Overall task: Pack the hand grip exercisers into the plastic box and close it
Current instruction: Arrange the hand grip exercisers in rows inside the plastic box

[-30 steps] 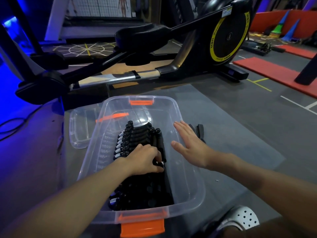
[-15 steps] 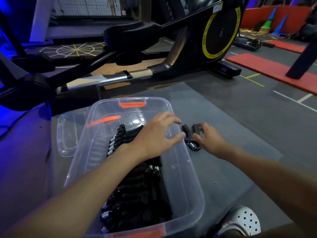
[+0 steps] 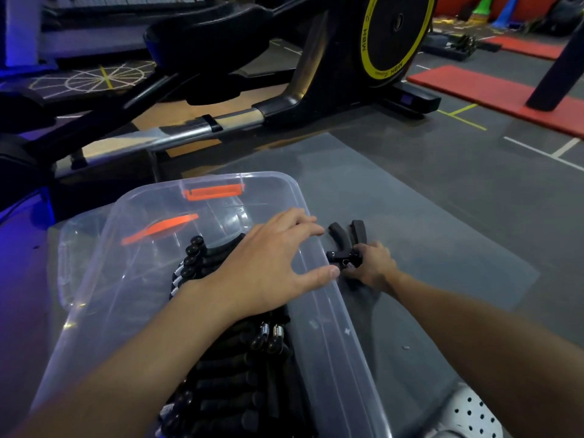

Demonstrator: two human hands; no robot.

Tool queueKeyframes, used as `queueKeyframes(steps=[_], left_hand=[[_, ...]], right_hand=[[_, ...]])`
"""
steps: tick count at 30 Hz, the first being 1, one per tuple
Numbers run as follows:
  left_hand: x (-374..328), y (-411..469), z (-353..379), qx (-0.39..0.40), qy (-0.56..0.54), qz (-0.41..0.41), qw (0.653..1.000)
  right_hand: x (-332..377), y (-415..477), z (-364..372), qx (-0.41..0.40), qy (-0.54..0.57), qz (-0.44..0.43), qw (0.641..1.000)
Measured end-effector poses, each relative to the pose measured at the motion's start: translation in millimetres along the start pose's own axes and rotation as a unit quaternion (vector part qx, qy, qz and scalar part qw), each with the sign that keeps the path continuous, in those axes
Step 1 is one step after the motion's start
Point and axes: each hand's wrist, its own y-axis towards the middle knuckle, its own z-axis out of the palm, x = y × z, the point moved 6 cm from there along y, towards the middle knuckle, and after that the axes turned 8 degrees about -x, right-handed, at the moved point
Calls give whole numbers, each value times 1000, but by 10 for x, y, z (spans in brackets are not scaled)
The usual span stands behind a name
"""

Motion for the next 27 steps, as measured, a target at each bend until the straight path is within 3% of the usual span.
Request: queueKeyframes(steps=[8,18,22,27], left_hand=[[31,34,-13,-11,-28,1,1000],[-155,170,-541,-94,7,50,994],[-331,84,-785,-124,53,101,986],[-478,-203,-1014,-157,44,145,976]], right_hand=[[7,-115,-273,-61,36,-40,997],[621,-765,-1717,-132,66,-159,976],[979,-1288,-2072,-109,110,-209,966],[1270,-1718,-2124,-19,222,-242,944]])
